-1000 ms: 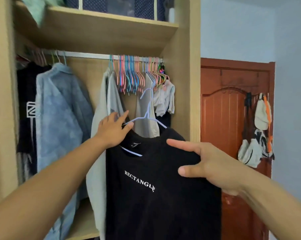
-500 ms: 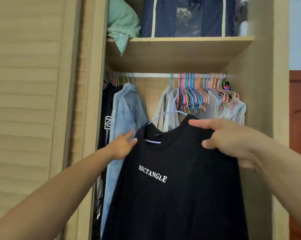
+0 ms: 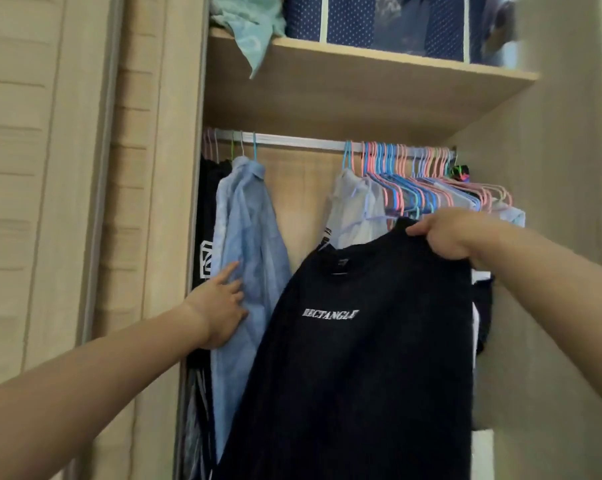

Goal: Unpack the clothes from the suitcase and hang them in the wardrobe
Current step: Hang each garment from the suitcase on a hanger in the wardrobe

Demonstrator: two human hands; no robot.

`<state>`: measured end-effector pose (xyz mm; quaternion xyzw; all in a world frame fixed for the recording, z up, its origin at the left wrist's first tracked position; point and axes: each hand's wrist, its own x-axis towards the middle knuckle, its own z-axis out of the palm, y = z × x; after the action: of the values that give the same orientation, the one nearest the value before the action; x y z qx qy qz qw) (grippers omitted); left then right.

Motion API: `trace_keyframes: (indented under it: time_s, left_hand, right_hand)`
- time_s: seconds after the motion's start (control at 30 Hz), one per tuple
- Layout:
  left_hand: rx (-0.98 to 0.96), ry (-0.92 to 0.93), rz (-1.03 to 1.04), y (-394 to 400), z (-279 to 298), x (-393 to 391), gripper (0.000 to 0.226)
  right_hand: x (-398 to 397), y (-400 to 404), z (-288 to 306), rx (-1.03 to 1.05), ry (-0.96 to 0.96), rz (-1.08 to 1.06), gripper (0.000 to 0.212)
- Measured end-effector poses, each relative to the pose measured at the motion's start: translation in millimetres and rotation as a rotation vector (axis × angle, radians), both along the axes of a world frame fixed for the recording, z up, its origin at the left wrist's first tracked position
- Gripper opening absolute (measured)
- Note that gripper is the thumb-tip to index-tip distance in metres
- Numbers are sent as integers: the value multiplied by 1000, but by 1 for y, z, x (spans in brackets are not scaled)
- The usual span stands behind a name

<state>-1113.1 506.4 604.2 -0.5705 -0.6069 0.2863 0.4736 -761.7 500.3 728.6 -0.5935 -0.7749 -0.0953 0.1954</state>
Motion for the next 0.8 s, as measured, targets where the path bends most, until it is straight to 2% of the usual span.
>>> trace_keyframes:
  time_s: [0.1, 0.23, 0.37, 0.5, 0.57, 0.67, 0.73, 0.8]
  left_hand:
    - [-9, 14, 4, 0, 4, -6, 48]
    - [-22, 9, -15, 0, 18, 4, 44]
    - [142, 17, -37, 0, 68, 2, 46]
    - [282, 35, -37, -13, 122, -7, 44]
    - [323, 38, -96, -21, 140, -14, 42]
    - [434, 90, -354, -27, 153, -28, 29]
    - [533, 8, -483, -25, 151, -33, 26]
    - [601, -101, -507, -20, 143, -31, 28]
  right_hand:
    - [20, 4, 9, 79, 77, -137, 59]
    - [-12, -3, -1, 155, 103, -70, 59]
    - [-47, -3, 15, 130, 215, 77, 59]
    - [-64, 9, 72, 183, 245, 50, 57]
    - [-71, 13, 100, 257, 273, 32, 55]
    - [-87, 35, 134, 367, 287, 48, 53]
    - [-106, 60, 143, 396, 281, 58, 52]
    - [-127, 91, 144, 392, 288, 73, 50]
